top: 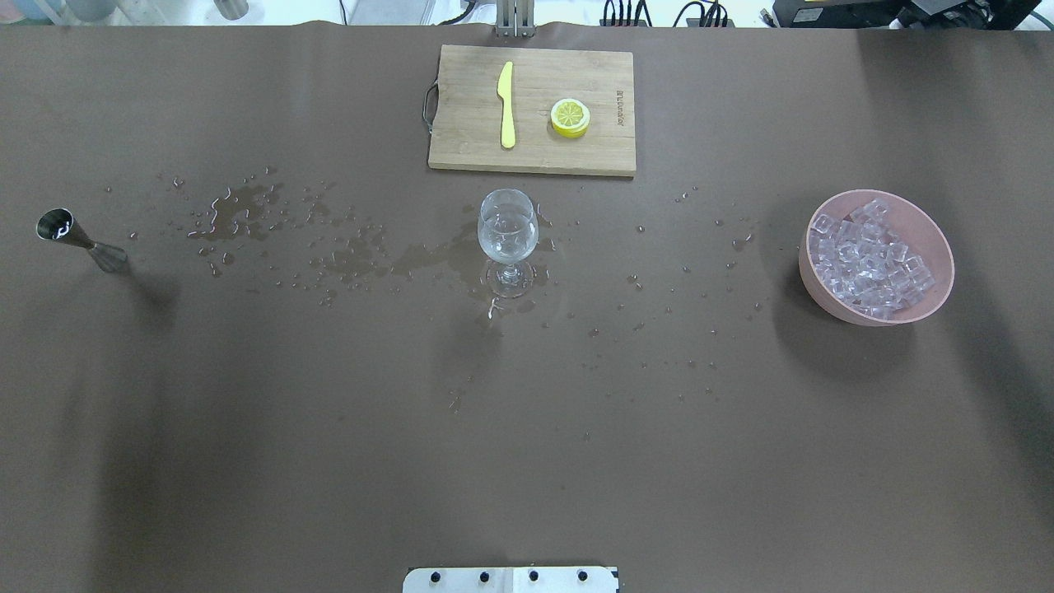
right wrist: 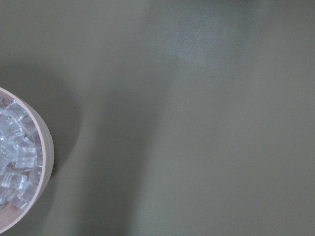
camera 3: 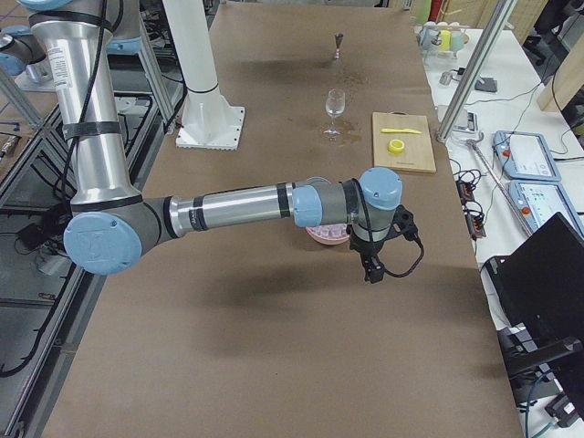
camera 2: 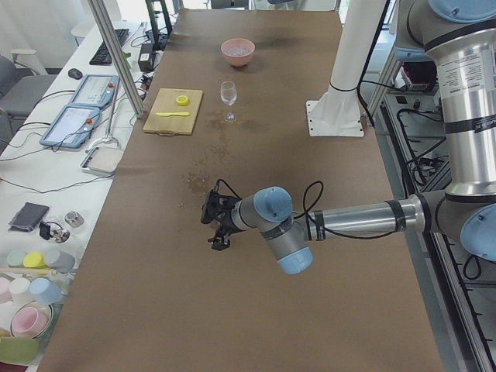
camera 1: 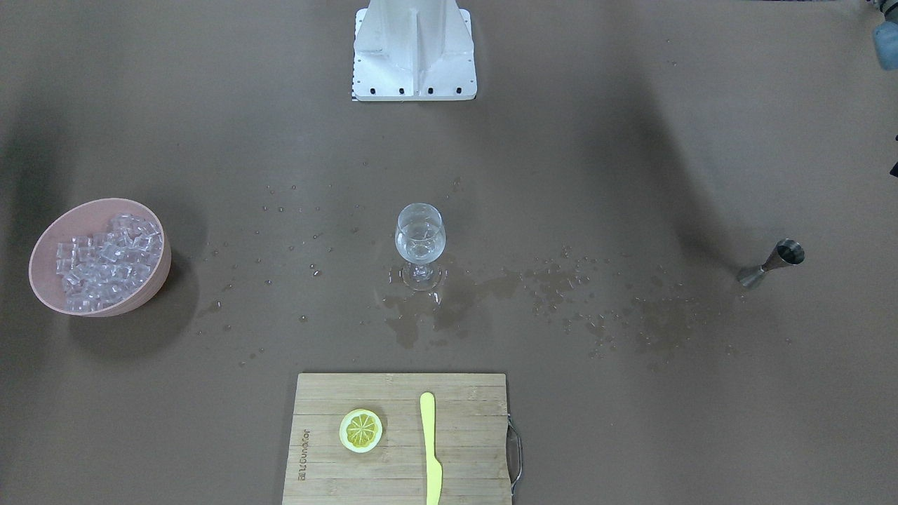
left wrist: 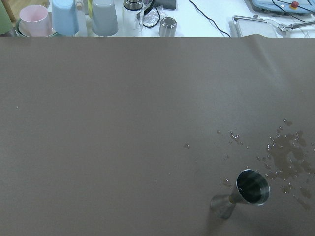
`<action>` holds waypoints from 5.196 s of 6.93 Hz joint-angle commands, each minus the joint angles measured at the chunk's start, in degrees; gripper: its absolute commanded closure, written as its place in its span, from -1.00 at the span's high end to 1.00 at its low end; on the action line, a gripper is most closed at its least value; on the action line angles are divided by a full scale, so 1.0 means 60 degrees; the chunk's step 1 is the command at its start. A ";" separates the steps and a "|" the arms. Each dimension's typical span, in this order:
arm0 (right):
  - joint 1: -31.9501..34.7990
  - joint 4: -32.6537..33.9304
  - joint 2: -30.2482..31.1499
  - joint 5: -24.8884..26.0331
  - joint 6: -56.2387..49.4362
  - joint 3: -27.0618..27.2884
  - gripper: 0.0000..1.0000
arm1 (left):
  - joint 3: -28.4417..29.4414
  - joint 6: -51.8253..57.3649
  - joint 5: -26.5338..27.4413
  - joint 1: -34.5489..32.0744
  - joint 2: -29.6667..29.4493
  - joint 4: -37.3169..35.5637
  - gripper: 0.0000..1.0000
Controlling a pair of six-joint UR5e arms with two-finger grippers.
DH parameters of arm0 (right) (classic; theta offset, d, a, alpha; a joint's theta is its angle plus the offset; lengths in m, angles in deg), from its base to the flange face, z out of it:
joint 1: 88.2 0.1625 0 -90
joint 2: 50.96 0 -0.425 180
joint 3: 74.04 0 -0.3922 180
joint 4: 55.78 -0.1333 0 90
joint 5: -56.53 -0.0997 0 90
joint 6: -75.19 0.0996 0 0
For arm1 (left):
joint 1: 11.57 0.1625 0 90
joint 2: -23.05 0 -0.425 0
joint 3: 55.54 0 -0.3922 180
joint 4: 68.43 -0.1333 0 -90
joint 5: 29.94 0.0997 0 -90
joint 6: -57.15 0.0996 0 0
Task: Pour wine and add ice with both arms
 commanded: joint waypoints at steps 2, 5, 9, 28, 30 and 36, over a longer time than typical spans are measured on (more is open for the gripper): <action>-0.0010 -0.0029 -0.0006 -0.0291 0.0005 0.0012 1.00 | 0.0214 -0.0726 0.1630 0.1841 -0.0091 0.1089 0.95; -0.0083 -0.0029 -0.0021 -0.0306 0.0005 0.0056 1.00 | 0.0258 -0.0771 0.3066 0.3191 0.0127 0.1925 0.95; -0.0083 -0.0015 -0.0021 -0.0452 0.0005 0.0143 1.00 | 0.1148 -0.0771 0.5936 0.4572 -0.0031 0.2190 0.94; -0.0112 0.0029 0.0097 -0.0907 -0.0010 0.0628 1.00 | 0.2008 -0.0785 0.8213 0.6126 -0.1849 0.2663 -1.00; -0.0112 0.0015 0.0082 -0.1023 -0.0010 0.0628 1.00 | -0.0692 -0.0786 0.8213 0.6155 -0.2198 -0.0206 -1.00; -0.0185 0.0059 -0.0006 -0.1039 0.0049 0.0423 1.00 | -0.2247 0.1010 1.0087 0.8995 -0.6675 -0.6204 -1.00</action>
